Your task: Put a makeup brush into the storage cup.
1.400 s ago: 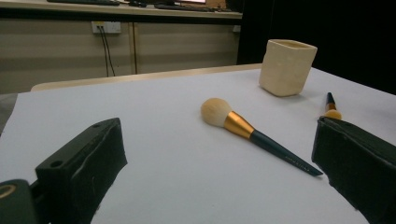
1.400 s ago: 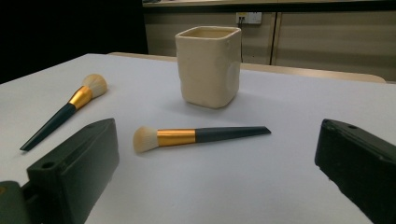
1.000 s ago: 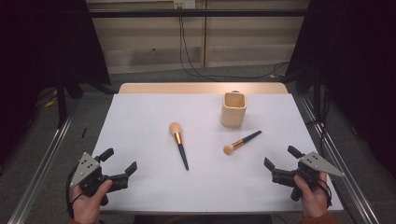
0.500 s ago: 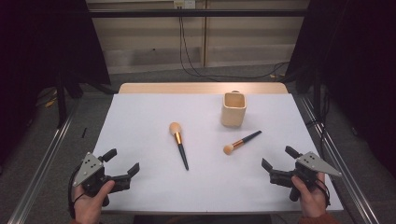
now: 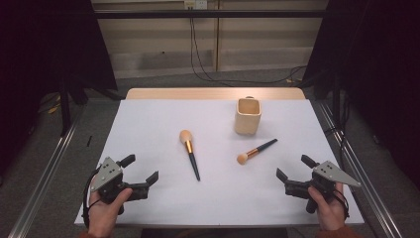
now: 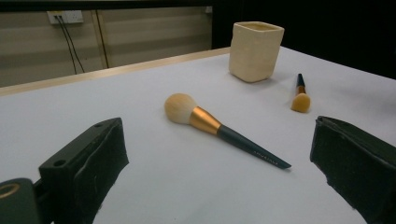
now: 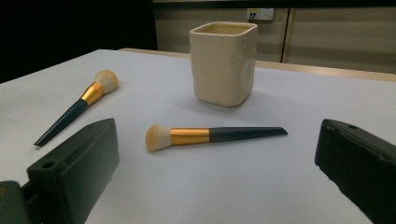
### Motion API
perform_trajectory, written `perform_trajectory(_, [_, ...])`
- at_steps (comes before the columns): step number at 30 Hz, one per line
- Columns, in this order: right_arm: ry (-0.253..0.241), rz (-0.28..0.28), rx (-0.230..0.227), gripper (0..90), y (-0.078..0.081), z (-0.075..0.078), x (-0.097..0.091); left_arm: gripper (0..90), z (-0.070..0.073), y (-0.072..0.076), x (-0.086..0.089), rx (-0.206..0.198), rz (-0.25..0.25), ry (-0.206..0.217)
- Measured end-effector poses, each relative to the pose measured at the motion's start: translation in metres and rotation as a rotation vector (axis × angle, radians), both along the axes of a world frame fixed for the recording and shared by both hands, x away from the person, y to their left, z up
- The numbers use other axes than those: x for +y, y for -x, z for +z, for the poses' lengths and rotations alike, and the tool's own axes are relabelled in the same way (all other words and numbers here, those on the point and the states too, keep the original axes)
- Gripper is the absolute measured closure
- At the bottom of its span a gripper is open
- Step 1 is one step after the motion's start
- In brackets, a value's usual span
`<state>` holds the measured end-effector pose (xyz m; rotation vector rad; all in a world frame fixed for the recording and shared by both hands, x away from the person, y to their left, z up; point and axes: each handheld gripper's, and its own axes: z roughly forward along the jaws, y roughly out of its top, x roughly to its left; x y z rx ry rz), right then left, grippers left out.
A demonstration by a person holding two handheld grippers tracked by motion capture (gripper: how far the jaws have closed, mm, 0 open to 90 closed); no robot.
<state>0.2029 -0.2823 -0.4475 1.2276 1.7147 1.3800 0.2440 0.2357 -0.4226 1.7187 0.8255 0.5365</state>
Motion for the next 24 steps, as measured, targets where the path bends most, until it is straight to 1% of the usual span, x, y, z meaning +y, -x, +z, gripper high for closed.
perform_trajectory(3, [0.000,-0.002,0.000,0.0,0.000,0.000,0.000,3.4,0.001,-0.005,-0.004,0.003,-0.005,-0.006])
perform_trajectory(7, [0.002,-0.001,-0.001,0.0,0.000,0.000,0.000,3.3,0.002,-0.011,-0.011,0.008,-0.013,0.004])
perform_trajectory(11, [0.001,-0.002,0.000,0.0,0.000,0.000,0.000,3.1,0.005,-0.017,-0.018,0.009,-0.030,0.000])
perform_trajectory(13, [0.001,-0.005,0.002,0.0,0.000,0.000,0.000,3.1,0.007,-0.019,-0.021,0.003,-0.038,-0.013])
perform_trajectory(15, [-0.003,-0.008,0.001,0.0,0.000,0.000,0.000,3.1,0.008,-0.022,-0.024,-0.001,-0.040,-0.005])
perform_trajectory(18, [-0.004,-0.007,0.000,0.0,0.000,0.000,0.000,3.1,0.010,-0.026,-0.028,-0.004,-0.047,-0.005])
perform_trajectory(20, [-0.003,-0.006,0.000,0.0,0.000,0.000,0.000,3.2,0.010,-0.029,-0.030,-0.001,-0.051,-0.013])
perform_trajectory(23, [-0.003,-0.006,-0.001,0.0,0.000,0.000,0.000,3.2,0.009,-0.032,-0.032,0.004,-0.048,-0.013])
perform_trajectory(24, [-0.003,-0.006,0.000,0.0,0.000,0.000,0.000,3.2,0.009,-0.034,-0.033,0.002,-0.051,-0.022])
